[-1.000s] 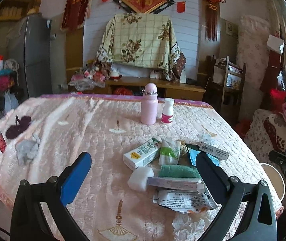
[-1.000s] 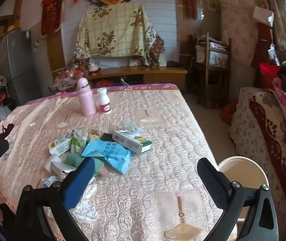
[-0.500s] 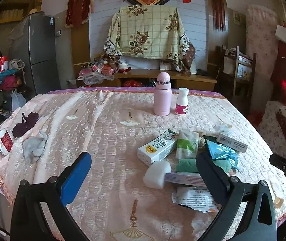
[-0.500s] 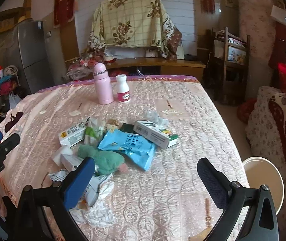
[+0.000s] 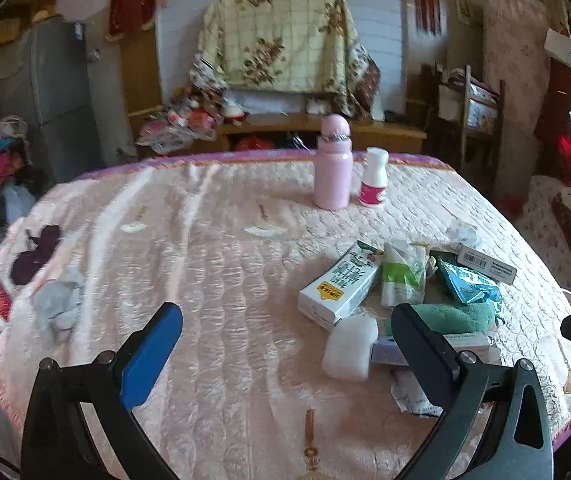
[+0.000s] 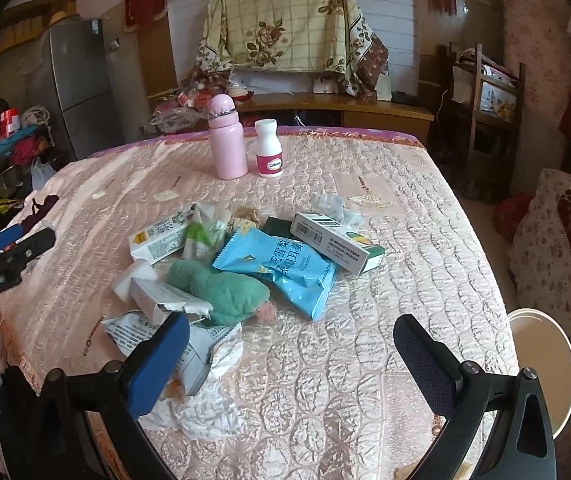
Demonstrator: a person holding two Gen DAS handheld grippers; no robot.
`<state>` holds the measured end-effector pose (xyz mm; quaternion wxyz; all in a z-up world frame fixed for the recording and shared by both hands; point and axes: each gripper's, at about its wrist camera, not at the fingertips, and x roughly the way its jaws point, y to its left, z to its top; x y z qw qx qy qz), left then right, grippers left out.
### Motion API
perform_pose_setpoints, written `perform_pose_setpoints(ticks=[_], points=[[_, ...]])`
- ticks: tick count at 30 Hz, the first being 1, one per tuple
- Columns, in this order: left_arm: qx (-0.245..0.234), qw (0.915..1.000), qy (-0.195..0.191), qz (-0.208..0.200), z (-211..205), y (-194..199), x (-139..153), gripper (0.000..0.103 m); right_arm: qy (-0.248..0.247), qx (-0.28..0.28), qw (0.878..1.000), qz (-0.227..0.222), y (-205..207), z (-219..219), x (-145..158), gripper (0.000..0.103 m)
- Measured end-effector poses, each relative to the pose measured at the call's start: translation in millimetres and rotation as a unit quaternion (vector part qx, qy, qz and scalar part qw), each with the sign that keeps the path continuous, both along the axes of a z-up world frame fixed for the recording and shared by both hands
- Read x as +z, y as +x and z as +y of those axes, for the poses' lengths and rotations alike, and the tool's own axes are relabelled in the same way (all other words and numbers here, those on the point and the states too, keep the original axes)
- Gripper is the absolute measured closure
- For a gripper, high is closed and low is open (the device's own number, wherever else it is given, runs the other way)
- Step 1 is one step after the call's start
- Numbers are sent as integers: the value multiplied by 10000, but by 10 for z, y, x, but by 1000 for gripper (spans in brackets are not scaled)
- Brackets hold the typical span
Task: Collect trash
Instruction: 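Grasp the white milk carton with the left tool while the right tool grasps the medicine box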
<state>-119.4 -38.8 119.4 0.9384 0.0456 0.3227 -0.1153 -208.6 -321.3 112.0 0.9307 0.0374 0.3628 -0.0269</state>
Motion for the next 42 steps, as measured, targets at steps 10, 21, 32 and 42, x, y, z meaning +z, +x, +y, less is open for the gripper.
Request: perform_pose_setpoints(ticks=[10, 21, 32, 42], points=[[-933, 9944, 104, 484, -426, 630, -277, 0, -208, -246, 9992, 244, 556, -535, -178, 0], [-1509, 9795, 773, 1088, -812, 1223, -646, 0, 266, 732, 9923, 966, 1634, -912, -534, 0], [-1610, 9707, 901, 1540, -927, 1420, -842, 43, 703, 900, 9840, 1365, 1919, -1003, -824, 30], [-1157, 9859, 487, 1102, -518, 1039, -280, 43, 669, 803, 9911, 819, 1238, -762, -459, 42]])
